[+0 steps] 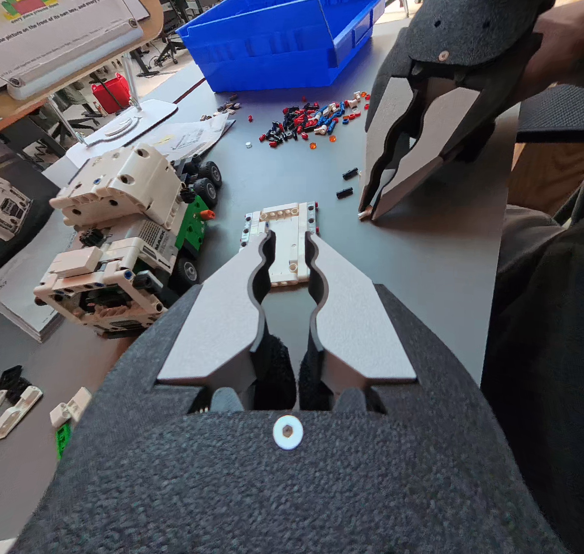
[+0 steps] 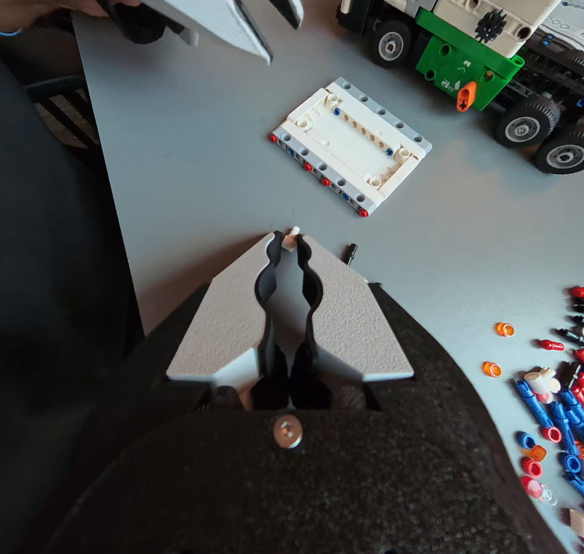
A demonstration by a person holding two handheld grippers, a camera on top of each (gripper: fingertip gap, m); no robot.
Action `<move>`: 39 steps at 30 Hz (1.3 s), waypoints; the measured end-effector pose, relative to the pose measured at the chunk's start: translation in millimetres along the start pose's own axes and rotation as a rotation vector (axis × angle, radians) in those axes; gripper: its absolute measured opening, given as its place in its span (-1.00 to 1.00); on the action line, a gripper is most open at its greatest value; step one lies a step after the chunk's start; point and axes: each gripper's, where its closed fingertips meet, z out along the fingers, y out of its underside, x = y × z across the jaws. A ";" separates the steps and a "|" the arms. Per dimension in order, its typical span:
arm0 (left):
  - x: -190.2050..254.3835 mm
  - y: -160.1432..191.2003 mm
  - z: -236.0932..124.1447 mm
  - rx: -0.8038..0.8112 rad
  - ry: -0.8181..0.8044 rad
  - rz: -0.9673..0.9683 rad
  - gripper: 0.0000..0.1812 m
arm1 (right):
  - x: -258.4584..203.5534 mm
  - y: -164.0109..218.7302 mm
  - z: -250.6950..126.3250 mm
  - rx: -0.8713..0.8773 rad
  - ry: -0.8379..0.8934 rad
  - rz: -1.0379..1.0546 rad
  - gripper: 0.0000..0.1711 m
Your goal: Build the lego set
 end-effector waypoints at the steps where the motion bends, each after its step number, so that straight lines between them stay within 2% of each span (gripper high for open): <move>1: 2.8 1.1 0.3 -0.010 -0.007 0.030 -0.82 | 1.0 0.3 -0.4 0.001 -0.002 0.015 -0.91; 5: 20.3 8.3 10.0 -0.070 -0.027 0.250 -0.83 | 5.5 -6.2 -4.0 0.049 -0.020 0.097 -0.91; 10: 29.1 6.0 30.9 -0.127 -0.135 0.725 -0.83 | -10.6 -40.6 -15.1 0.203 -0.270 0.301 -0.91; 15: 42.7 -9.0 35.6 -0.076 -0.032 0.790 -0.77 | -9.6 -45.3 -15.7 0.195 -0.344 0.358 -0.91; 17: 44.4 -10.9 37.3 -0.077 -0.023 0.817 -0.93 | -9.6 -47.5 -15.7 0.207 -0.355 0.362 -0.91; 20: 41.2 -8.7 41.3 -0.097 -0.056 0.855 -0.95 | -6.2 -46.0 -12.8 0.206 -0.341 0.375 -0.91; 26: 42.7 -12.2 40.3 -0.046 -0.038 0.702 -0.97 | -7.1 -48.4 -17.0 0.262 -0.394 0.396 -0.89; 30: 43.4 -23.7 36.0 0.044 0.066 0.376 -0.97 | -5.6 -59.2 -32.9 0.363 -0.420 0.350 -0.81; 35: 50.7 -45.7 26.2 0.166 0.302 -0.031 -0.97 | -5.6 -69.7 -45.3 0.478 -0.321 0.147 -0.81; 39: 51.1 -47.1 25.0 0.166 0.381 -0.112 -0.97 | -10.7 -69.9 -46.2 0.481 -0.338 0.120 -0.87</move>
